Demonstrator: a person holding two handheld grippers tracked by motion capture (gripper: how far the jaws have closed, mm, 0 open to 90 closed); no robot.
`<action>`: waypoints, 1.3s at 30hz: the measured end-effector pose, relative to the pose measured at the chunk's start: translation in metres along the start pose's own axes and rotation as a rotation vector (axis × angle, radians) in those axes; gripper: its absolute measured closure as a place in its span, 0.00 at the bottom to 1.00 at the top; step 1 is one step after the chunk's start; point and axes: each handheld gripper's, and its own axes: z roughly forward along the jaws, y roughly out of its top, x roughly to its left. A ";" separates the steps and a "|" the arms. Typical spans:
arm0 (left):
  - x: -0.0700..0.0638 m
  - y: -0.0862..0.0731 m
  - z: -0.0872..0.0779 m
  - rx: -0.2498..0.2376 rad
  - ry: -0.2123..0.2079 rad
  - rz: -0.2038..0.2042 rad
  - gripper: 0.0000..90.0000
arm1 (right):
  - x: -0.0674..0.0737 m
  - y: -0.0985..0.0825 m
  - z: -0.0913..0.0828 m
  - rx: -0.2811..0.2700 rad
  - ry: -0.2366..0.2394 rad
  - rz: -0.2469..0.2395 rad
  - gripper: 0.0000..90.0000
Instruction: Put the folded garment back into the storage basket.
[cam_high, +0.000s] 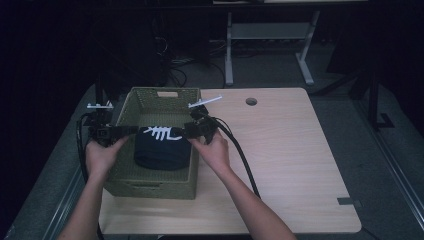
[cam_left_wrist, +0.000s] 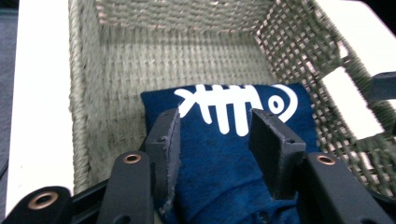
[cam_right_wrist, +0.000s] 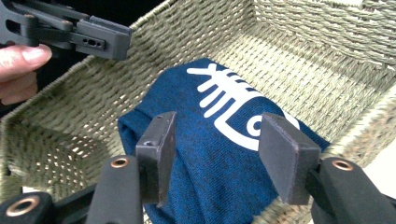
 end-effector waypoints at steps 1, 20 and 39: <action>-0.001 0.001 -0.001 -0.003 -0.009 0.000 0.57 | -0.002 0.000 -0.002 -0.001 0.019 0.013 0.49; -0.040 0.012 -0.018 -0.126 -0.106 0.069 0.36 | -0.023 0.001 -0.035 -0.044 0.117 0.047 0.40; -0.058 0.009 -0.018 -0.174 -0.145 0.071 0.22 | -0.046 -0.001 -0.073 -0.064 0.134 0.051 0.32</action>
